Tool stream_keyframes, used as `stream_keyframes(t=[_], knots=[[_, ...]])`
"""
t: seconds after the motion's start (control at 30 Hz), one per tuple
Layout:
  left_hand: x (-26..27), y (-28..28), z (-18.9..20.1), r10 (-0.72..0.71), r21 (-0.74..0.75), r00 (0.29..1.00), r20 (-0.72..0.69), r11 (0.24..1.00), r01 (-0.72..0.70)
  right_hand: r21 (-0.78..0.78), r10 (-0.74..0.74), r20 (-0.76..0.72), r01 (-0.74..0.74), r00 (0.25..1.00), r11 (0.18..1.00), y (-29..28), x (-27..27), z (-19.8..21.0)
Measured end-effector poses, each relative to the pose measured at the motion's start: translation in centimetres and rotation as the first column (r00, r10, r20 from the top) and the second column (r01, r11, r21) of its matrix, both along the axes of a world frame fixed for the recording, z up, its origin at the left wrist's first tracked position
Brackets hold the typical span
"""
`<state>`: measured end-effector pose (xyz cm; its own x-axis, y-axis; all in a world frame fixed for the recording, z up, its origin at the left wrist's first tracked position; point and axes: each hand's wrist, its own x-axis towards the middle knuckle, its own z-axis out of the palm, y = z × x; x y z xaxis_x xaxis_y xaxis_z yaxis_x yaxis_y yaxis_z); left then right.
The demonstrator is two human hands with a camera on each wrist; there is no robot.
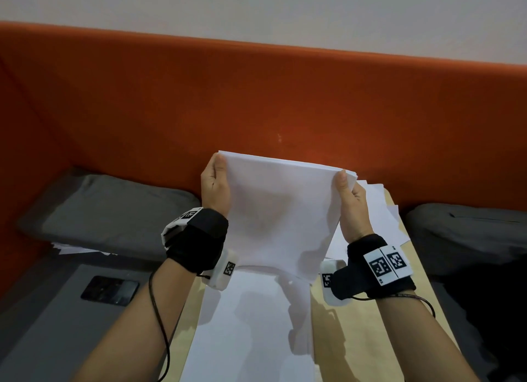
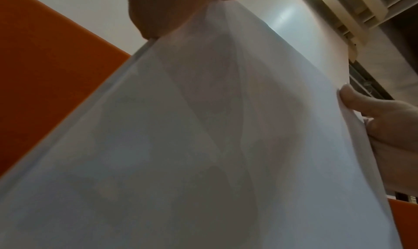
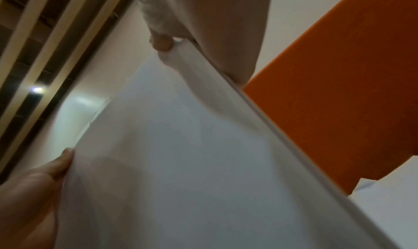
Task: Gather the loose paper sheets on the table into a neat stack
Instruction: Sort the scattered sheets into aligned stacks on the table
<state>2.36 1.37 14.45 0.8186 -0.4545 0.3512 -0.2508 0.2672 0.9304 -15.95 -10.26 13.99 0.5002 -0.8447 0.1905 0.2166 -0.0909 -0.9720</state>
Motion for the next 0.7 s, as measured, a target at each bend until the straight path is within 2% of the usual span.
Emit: stream_keyframes(t=[0.1, 0.17, 0.2, 0.27, 0.37, 0.57, 0.7], knots=[[-0.2, 0.3, -0.4, -0.014, -0.004, 0.993, -0.117, 1.0, 0.013, 0.066, 0.083, -0.018, -0.082, 0.996, 0.994, -0.1, -0.7, -0.8], [-0.4, 0.6, -2.3, -0.117, -0.019, 0.988, -0.097, 0.993, 0.116, 0.148, 0.142, -0.088, -0.128, 0.986, 0.981, 0.6, -1.1, -2.4], [-0.4, 0.6, -3.3, -0.152, -0.018, 0.985, -0.082, 0.988, 0.151, 0.178, 0.15, -0.121, -0.127, 0.981, 0.976, 1.1, -1.1, -3.3], [-0.4, 0.5, -4.9, -0.133, 0.027, 0.989, -0.061, 0.99, 0.135, 0.217, 0.113, -0.159, -0.077, 0.981, 0.973, 1.8, -0.9, -4.2], [-0.6, 0.2, -4.5, -0.15, 0.002, 0.982, -0.117, 0.989, 0.151, 0.243, 0.08, -0.175, -0.036, 0.981, 0.969, 1.6, -0.7, -4.3], [-0.1, -0.9, -3.2, -0.157, 0.08, 0.983, -0.1, 0.983, 0.165, 0.169, -0.06, -0.189, 0.092, 0.98, 0.981, 1.0, -0.2, -3.1], [1.0, -1.7, -2.0, -0.137, 0.208, 0.987, -0.08, 0.966, 0.15, 0.126, -0.049, -0.244, 0.082, 0.969, 0.989, 0.1, -0.4, -1.7]])
